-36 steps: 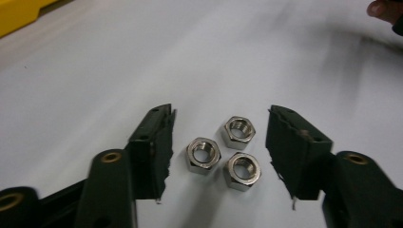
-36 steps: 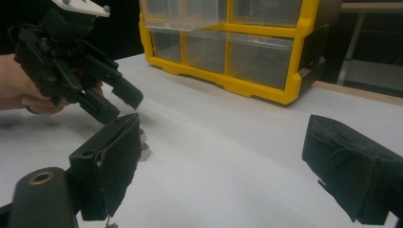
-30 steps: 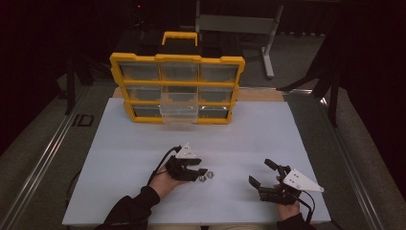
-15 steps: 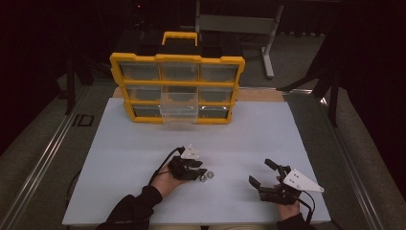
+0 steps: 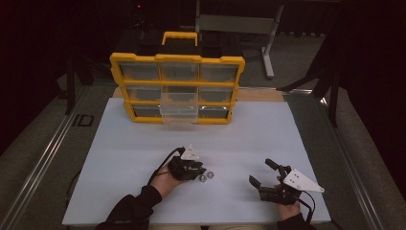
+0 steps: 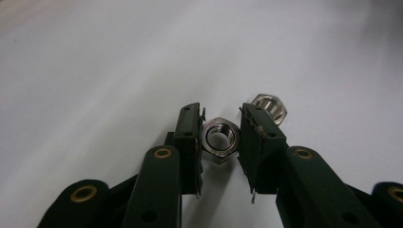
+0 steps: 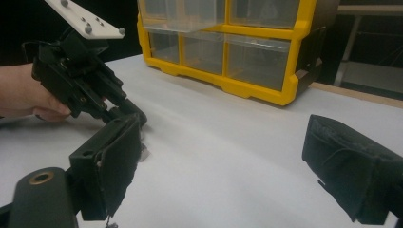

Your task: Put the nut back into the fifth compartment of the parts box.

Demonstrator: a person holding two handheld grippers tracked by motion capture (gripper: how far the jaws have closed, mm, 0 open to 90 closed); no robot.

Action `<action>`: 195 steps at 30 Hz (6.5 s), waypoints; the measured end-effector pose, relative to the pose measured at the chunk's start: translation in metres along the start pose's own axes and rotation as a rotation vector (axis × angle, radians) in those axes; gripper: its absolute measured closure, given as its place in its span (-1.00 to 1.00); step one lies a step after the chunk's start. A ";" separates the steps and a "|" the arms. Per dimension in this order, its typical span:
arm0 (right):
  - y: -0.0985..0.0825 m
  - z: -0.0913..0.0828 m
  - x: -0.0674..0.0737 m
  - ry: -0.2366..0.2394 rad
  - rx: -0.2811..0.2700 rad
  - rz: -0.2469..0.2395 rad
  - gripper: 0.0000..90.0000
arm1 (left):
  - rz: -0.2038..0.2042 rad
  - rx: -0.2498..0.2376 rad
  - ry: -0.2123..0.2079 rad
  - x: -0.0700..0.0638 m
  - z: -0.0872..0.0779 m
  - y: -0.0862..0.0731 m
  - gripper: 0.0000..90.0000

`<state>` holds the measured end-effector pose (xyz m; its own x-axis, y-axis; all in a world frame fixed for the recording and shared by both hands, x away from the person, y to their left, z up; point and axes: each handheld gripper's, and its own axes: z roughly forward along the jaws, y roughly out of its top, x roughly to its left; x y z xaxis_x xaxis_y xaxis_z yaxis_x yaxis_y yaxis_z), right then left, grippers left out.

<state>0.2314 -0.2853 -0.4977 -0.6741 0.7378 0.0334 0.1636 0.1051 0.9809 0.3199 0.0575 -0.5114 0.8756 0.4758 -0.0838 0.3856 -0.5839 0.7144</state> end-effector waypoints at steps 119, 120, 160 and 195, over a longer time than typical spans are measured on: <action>-0.001 0.001 0.000 0.012 0.003 0.009 -0.77 | -0.253 -0.174 0.259 0.073 -0.157 0.107 -0.99; -0.001 0.001 0.000 0.012 0.003 0.009 -0.77 | -0.246 -0.182 0.252 0.072 -0.159 0.105 -0.99; 0.000 0.001 0.001 0.016 -0.004 0.009 -0.77 | -0.044 -0.255 -0.008 -0.017 -0.099 0.030 -0.99; 0.000 0.001 0.001 0.019 -0.002 0.010 -0.77 | 0.039 0.001 -0.027 -0.033 -0.008 -0.008 -0.11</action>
<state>0.2310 -0.2840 -0.4977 -0.6862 0.7259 0.0472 0.1695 0.0964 0.9808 0.2857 0.0515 -0.5085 0.8977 0.4342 -0.0746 0.3509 -0.6023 0.7170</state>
